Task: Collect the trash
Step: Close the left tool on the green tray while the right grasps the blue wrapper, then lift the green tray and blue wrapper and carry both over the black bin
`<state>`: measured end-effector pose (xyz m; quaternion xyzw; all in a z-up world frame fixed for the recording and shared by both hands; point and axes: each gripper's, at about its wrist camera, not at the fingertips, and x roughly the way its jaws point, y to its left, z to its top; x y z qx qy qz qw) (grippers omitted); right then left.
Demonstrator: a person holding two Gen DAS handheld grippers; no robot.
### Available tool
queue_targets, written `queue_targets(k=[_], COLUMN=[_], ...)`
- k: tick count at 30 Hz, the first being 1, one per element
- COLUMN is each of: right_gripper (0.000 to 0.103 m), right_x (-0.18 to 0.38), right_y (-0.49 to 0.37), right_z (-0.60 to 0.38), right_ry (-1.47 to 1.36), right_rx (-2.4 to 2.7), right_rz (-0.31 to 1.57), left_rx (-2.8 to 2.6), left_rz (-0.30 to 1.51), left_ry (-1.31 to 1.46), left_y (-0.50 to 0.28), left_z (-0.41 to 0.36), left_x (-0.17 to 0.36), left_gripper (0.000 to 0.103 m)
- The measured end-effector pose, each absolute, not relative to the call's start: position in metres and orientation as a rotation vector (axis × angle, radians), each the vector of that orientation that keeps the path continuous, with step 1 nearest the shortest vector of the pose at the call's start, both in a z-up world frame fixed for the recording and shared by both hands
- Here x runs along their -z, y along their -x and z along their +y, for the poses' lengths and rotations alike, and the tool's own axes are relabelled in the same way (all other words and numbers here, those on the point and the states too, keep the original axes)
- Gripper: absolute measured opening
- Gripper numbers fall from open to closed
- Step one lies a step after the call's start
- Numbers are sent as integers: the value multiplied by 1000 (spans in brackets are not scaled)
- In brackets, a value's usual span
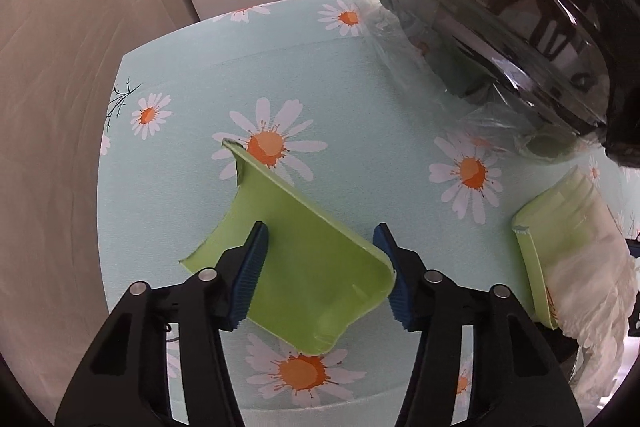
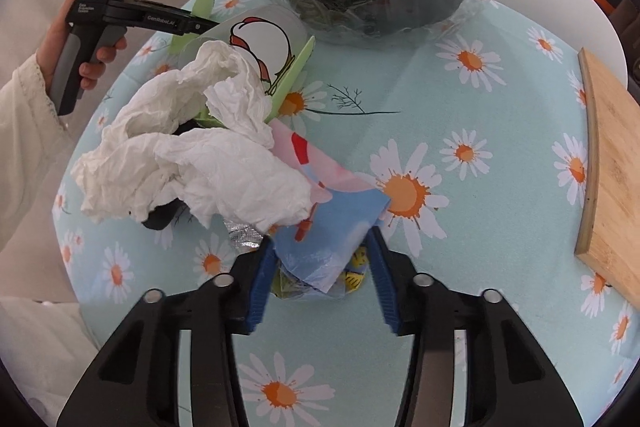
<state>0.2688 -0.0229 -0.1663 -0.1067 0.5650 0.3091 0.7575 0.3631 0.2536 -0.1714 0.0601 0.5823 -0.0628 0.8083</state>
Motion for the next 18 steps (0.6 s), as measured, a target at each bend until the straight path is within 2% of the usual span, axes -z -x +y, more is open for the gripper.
queue_targets(k=[7,11,18], right_gripper=[33,33,33], right_x=[158,152,140], right_y=[-262,-257,-241], right_z=[-41,-49,-75], right_ry=[259,270,280], right_rx=[-677,-659,-634], right_rz=[1219,1209,1186], left_rx=[180,176,172], left_rz=[1258,1264,1263], left_ry=[-86,-95,-70], left_y=[-337,-324,-282], left_z=[246,241,228], left_x=[161,156,140], left_gripper=[20,16,16])
